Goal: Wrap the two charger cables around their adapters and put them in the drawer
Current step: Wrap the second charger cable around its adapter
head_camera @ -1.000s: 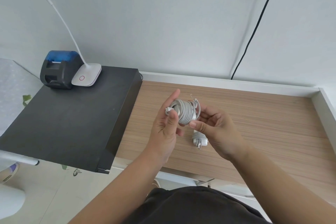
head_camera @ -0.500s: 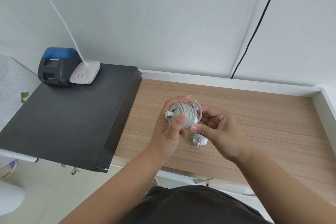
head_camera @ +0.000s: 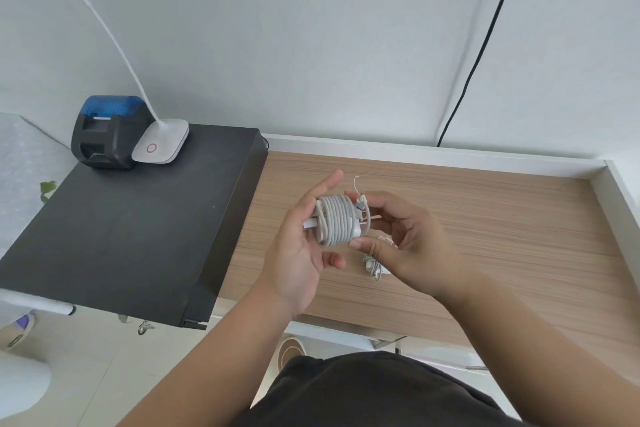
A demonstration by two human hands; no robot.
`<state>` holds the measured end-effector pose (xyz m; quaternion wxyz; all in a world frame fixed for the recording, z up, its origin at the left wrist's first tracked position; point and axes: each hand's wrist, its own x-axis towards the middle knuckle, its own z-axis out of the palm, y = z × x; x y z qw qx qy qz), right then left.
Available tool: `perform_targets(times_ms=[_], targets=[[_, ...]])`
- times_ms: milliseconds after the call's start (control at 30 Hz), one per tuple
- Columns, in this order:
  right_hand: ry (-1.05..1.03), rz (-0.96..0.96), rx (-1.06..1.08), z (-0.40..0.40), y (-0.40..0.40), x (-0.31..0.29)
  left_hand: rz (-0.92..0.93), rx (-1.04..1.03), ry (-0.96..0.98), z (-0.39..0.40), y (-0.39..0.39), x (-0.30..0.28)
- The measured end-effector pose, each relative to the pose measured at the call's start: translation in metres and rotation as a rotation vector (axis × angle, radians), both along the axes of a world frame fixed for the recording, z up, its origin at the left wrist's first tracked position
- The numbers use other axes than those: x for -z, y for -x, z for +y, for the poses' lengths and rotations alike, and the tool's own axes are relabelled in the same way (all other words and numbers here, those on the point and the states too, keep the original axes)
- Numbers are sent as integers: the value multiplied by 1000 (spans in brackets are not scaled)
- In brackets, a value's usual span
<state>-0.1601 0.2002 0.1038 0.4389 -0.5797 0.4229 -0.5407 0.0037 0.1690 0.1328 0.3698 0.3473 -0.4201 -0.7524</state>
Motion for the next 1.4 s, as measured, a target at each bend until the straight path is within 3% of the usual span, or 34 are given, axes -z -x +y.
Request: perform_targets(times_ms=[267,567,700,867,1400], targets=[[101,163,69,-1,10,10,-203,-180,-18,-2,-1,3],[202,234,160,-2,10,19,-284,-421,33,5,12,6],[228,219,188,-1,11,23,-413,-389,226,4,9,5],[211,206,216,-3,17,25,-308,-353,172,6,12,5],[187,194,142,0,19,15,-381,-252,314,0,4,-6]])
